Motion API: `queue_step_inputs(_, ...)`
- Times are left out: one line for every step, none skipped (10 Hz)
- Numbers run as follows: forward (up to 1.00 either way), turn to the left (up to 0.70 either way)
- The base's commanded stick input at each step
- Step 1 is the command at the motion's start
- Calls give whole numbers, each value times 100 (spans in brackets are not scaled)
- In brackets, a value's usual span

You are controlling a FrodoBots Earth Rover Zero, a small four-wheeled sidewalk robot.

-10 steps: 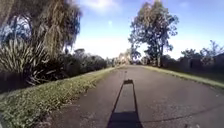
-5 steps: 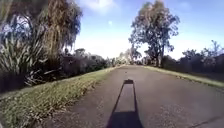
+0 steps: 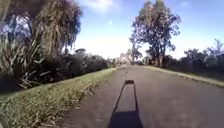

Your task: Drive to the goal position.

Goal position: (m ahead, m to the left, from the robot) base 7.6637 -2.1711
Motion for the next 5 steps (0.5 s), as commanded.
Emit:
queue_step_inputs(70, -35)
queue_step_inputs(70, -35)
queue_step_inputs(70, 0)
queue_step_inputs(70, 0)
queue_step_inputs(70, 0)
